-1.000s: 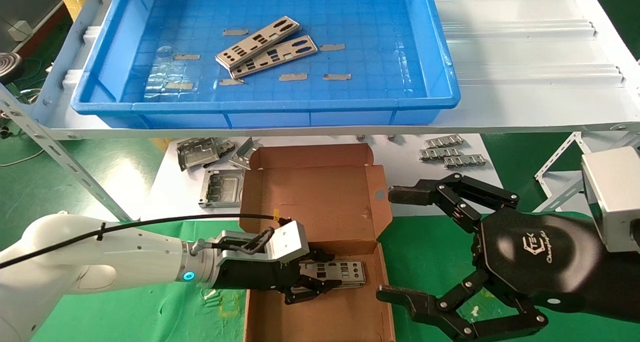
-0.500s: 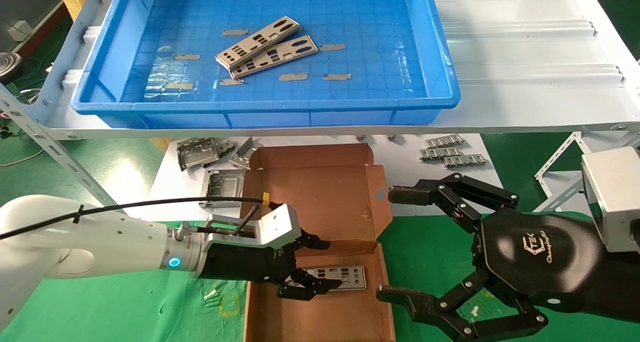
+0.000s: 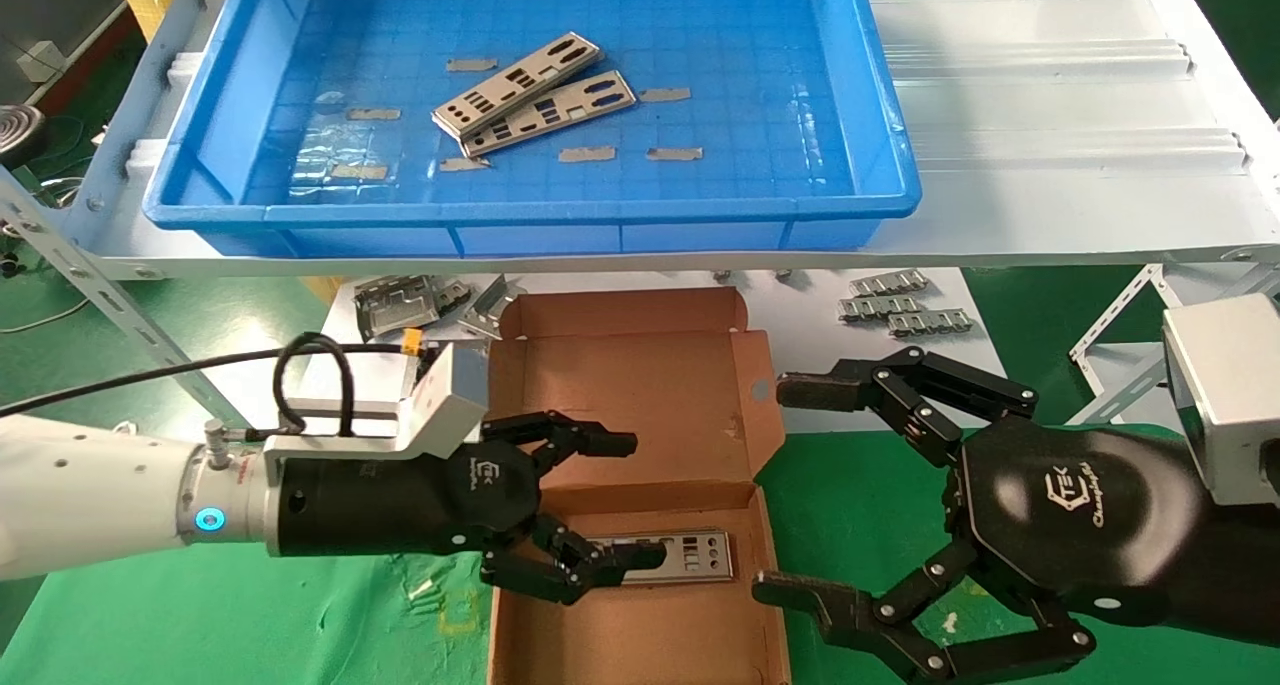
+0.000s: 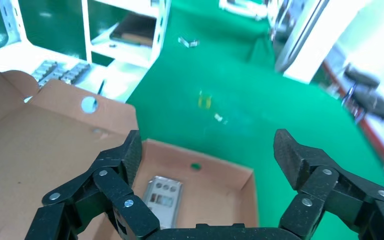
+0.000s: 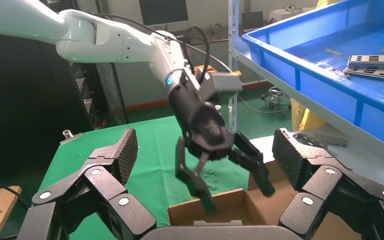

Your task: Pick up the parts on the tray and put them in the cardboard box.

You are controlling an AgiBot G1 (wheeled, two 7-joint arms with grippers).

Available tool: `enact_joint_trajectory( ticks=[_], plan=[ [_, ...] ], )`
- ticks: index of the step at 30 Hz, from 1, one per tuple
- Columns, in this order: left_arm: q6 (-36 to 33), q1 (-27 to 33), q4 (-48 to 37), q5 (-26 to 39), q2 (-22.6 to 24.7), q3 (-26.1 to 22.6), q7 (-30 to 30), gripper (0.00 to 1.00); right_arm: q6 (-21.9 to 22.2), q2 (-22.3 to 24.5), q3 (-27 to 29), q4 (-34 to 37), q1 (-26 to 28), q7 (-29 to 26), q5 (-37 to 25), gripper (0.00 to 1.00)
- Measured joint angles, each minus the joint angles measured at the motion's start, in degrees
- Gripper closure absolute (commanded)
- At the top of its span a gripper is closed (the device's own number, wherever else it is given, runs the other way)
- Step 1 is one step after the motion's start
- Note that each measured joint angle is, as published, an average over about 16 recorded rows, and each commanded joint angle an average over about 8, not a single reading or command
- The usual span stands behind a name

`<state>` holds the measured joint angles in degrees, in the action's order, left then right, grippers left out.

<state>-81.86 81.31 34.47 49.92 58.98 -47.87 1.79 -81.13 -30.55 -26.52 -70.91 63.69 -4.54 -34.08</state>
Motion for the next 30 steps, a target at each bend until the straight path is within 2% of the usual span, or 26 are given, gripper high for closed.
enact_joint_trajectory(
  ticks=[16,30],
  plan=[
    [-1.5,-2.0,2.6,-2.5,-2.5,3.1,-0.8,0.00,0.0,0.0,0.0,0.0,0.0,0.0,0.0,0.00],
    [-2.1,-6.2,11.2,-3.8,-7.6,9.9,-3.6,0.00,0.0,0.0,0.0,0.0,0.0,0.0,0.0,0.00]
  ],
)
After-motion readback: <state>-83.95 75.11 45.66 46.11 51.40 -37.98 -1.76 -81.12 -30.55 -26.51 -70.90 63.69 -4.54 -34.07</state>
